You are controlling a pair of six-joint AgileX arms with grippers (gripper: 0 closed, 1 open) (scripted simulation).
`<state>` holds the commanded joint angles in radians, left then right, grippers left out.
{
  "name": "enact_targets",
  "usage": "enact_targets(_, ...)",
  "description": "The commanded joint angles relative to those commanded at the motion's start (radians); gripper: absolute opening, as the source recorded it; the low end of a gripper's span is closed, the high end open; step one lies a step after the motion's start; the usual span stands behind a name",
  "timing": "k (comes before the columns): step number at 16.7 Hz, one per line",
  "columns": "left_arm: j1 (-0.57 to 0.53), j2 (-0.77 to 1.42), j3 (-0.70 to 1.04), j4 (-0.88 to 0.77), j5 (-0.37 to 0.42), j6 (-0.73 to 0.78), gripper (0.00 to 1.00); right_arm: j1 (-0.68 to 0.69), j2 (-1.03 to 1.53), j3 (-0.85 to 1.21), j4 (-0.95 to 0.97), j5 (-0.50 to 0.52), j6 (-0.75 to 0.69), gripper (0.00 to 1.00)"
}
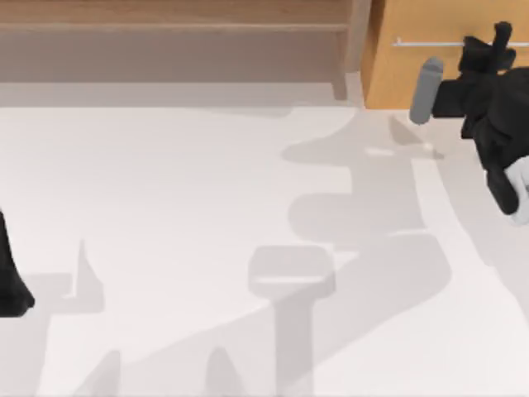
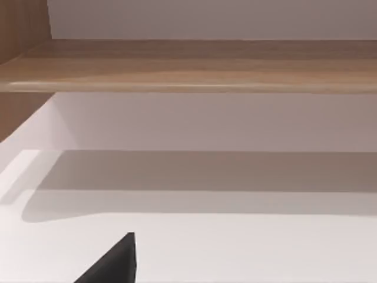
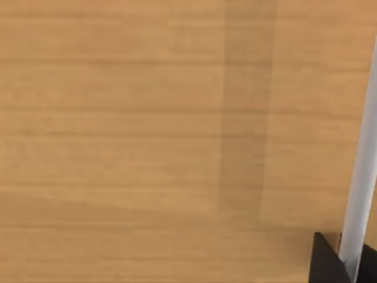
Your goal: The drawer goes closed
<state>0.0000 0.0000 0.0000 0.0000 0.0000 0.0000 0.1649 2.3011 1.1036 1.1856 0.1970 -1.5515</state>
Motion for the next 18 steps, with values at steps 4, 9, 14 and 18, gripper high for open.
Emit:
enact_targets(4,0.0,0.0,0.0,0.0,0.0,0.0,1.0,0.0,0.0,0.0,0.0,0.0,0.0,0.08)
enact_targets(9,0.0,0.0,0.0,0.0,0.0,0.0,1.0,0.0,0.0,0.0,0.0,0.0,0.0,0.45)
enact_targets(14,0.0,0.0,0.0,0.0,0.0,0.0,1.0,0.0,0.0,0.0,0.0,0.0,0.0,0.83)
enact_targets(18,0.0,0.0,0.0,0.0,0.0,0.0,1.0,0.0,0.0,0.0,0.0,0.0,0.0,1.0)
